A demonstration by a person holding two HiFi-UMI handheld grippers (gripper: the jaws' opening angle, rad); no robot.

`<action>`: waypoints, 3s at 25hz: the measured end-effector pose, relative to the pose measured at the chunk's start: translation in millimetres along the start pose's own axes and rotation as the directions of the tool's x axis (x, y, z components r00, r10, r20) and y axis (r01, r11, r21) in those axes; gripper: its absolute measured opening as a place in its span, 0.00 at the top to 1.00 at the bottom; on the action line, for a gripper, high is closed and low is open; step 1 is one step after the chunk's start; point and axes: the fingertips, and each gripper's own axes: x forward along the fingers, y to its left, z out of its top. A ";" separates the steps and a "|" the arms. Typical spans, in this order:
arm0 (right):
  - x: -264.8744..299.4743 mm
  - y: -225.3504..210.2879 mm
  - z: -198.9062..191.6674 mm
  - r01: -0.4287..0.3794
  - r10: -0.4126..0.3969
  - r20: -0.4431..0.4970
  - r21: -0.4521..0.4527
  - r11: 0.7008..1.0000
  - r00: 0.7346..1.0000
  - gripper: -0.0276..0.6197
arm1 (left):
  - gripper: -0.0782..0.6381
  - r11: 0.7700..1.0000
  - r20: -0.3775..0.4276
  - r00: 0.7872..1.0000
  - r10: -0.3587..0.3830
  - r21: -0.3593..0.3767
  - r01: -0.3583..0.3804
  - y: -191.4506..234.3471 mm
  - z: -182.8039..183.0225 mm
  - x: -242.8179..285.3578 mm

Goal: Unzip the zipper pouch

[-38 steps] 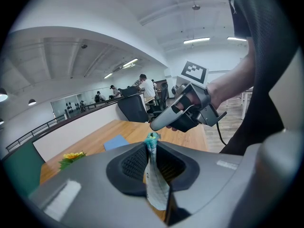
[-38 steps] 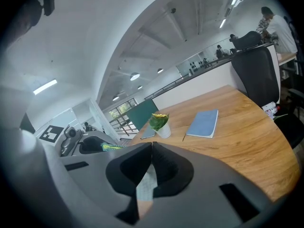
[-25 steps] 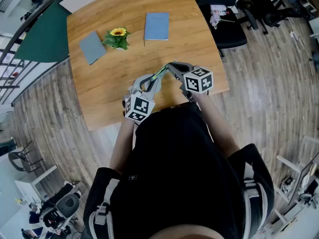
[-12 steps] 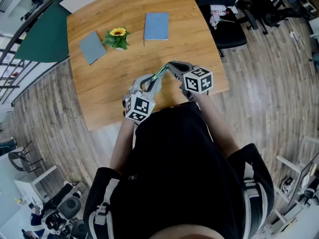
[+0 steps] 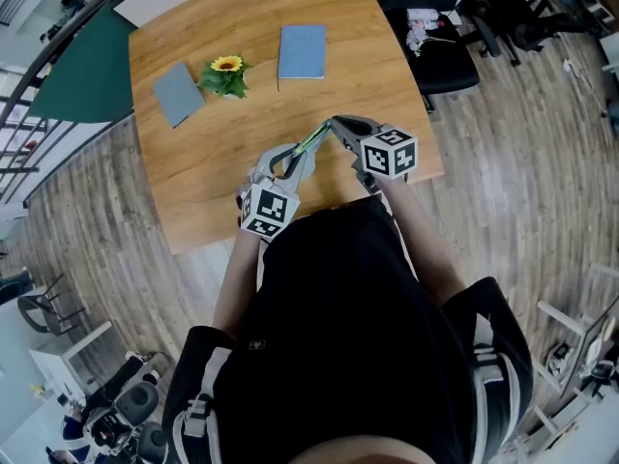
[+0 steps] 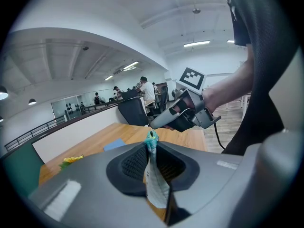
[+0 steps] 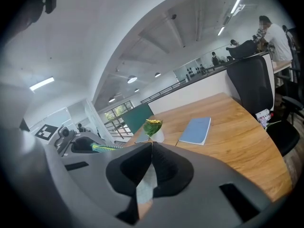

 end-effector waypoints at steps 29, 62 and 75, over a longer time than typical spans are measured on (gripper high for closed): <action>-15.9 -33.8 -4.4 0.074 -0.074 0.020 0.040 0.996 0.997 0.95 | 0.83 1.000 0.007 1.000 -0.023 -0.010 0.023 -4.3 2.0 -0.6; -30.5 -50.6 -17.4 0.112 -0.114 0.028 0.066 0.991 0.993 0.93 | 0.83 0.998 0.032 0.998 -0.060 -0.011 0.060 -18.2 5.4 -6.0; -38.1 -51.5 -17.3 0.030 -0.032 0.041 0.049 0.998 0.999 0.92 | 0.83 0.999 0.026 0.999 -0.046 -0.017 0.047 -18.0 10.9 -3.3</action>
